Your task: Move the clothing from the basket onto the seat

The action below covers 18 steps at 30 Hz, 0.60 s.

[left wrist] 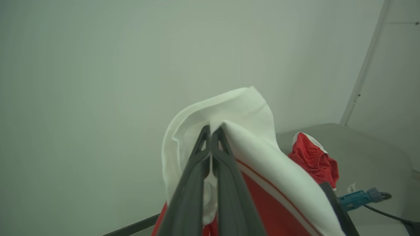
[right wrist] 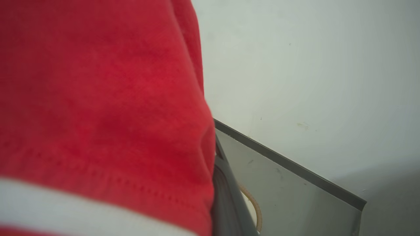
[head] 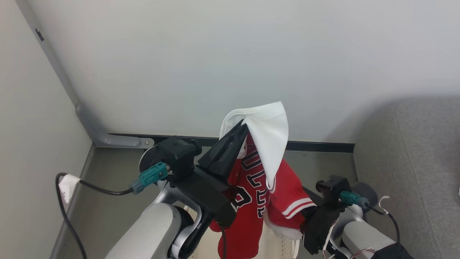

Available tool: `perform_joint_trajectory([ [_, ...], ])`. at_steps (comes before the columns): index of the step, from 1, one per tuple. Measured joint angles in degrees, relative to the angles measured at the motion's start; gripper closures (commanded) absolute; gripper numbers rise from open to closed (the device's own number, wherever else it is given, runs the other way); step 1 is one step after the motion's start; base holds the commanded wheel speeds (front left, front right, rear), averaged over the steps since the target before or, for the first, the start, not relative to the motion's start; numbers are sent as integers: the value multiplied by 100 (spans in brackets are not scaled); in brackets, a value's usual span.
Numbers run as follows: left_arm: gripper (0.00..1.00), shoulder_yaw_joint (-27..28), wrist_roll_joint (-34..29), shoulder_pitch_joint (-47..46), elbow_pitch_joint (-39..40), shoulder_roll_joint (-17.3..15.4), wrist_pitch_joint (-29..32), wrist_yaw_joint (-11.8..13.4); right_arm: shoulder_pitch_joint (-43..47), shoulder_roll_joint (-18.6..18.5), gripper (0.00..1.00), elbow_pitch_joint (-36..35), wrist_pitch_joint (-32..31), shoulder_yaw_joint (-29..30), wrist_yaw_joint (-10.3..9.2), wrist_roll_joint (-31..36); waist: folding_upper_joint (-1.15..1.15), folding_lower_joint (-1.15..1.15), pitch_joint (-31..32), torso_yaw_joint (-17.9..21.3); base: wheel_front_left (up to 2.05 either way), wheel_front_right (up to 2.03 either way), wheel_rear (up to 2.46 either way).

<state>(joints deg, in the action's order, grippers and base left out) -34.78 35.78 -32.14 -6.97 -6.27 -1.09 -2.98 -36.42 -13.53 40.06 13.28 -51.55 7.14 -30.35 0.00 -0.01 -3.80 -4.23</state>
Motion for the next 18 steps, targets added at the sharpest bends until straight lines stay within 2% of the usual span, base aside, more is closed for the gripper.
perform_joint_trajectory([
  [5,100,126,45,283,19,-216,8,76,-71,111,100,15,58,131,0,-320,0,0,2,95,0,0,0],
  [14,100,320,48,725,156,-548,25,254,-40,97,100,-18,100,543,0,-691,0,0,5,342,0,0,0],
  [18,100,279,51,985,188,-646,58,249,59,101,100,-235,100,931,0,-947,0,0,-12,462,0,0,0],
])
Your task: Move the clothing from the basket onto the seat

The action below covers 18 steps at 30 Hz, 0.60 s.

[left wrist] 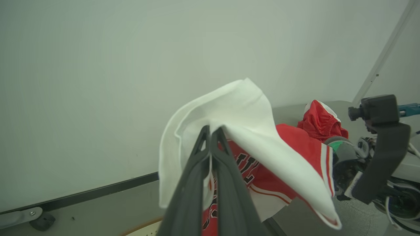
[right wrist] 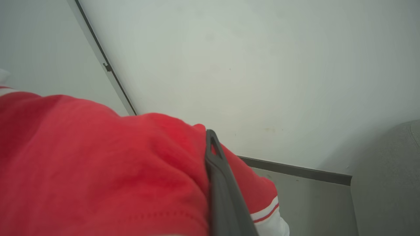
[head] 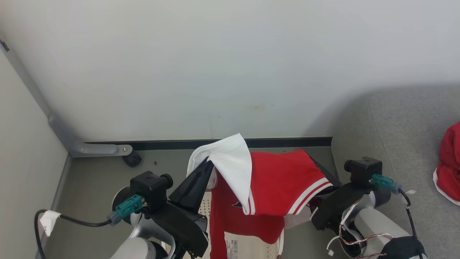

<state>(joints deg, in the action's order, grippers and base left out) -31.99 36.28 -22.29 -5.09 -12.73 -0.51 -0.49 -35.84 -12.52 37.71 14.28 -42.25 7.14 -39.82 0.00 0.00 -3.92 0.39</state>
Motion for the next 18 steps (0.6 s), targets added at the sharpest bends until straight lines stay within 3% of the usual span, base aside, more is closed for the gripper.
perform_joint_trajectory([
  [2,97,-74,46,53,22,-5,29,-15,41,-1,100,-88,0,192,0,-101,0,0,-11,60,0,0,0],
  [3,69,-100,48,54,30,-3,42,-57,58,-1,100,-142,1,274,0,-133,0,0,-16,89,0,0,0],
  [4,23,-123,48,53,48,-2,42,-57,82,2,100,-202,1,343,0,-167,0,0,-20,120,0,0,0],
  [5,0,-140,48,53,57,-3,42,-58,108,9,100,-246,1,407,0,-188,0,0,-23,150,0,0,0],
  [18,0,-253,47,167,227,-142,141,-203,260,-70,100,-840,1,1125,0,-302,0,0,-51,599,0,0,0],
])
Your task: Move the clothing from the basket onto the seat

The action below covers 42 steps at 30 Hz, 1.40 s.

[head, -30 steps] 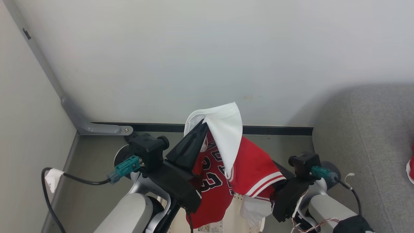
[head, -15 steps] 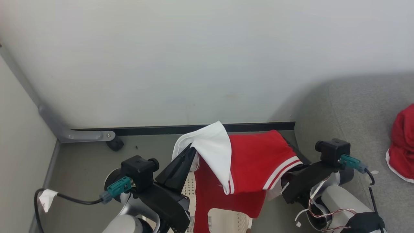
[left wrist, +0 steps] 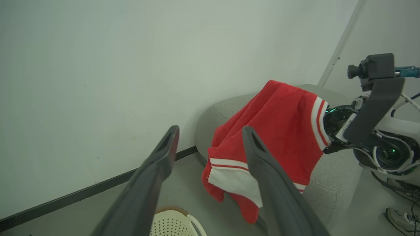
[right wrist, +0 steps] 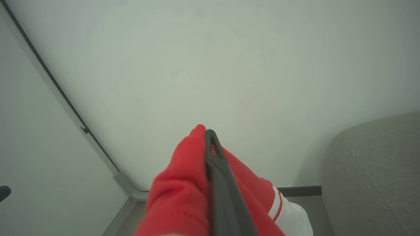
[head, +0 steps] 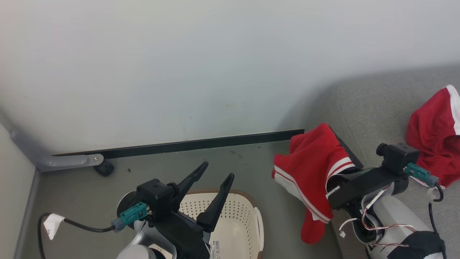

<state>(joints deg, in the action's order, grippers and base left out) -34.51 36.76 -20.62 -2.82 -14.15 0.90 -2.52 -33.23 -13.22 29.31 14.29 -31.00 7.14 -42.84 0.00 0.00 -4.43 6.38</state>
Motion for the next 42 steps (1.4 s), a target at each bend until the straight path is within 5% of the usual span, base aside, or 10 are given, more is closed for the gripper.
perform_joint_trajectory([
  [25,0,-109,-198,114,443,-388,-60,-104,598,-174,100,-1845,20,832,-7,355,0,0,-201,1532,0,0,0],
  [42,0,-290,-308,79,537,-411,14,-155,665,-431,100,-2735,42,1377,-8,448,0,0,-478,2170,0,0,0],
])
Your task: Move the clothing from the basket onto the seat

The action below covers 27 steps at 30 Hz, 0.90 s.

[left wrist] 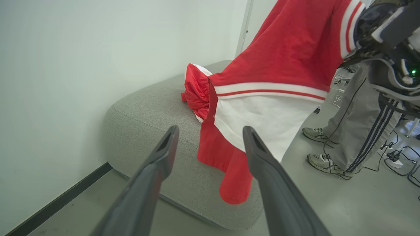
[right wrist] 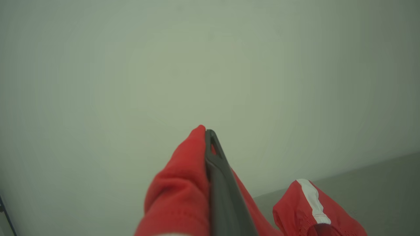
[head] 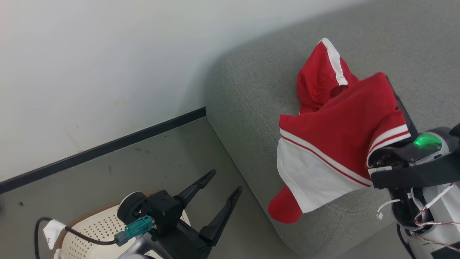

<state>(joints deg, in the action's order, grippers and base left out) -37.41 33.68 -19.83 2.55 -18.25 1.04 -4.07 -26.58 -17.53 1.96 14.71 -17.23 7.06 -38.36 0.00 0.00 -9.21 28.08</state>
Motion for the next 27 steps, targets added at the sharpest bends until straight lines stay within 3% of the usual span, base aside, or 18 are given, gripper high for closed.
perform_joint_trajectory([
  [11,0,-81,-153,-155,145,-64,140,-54,-1292,-404,100,192,1,248,1,-118,0,0,-339,28,0,0,0],
  [27,0,-256,-218,-591,394,-26,342,-148,-2582,-880,100,1222,2,1590,-49,-1012,0,-1,-1014,-184,0,0,0],
])
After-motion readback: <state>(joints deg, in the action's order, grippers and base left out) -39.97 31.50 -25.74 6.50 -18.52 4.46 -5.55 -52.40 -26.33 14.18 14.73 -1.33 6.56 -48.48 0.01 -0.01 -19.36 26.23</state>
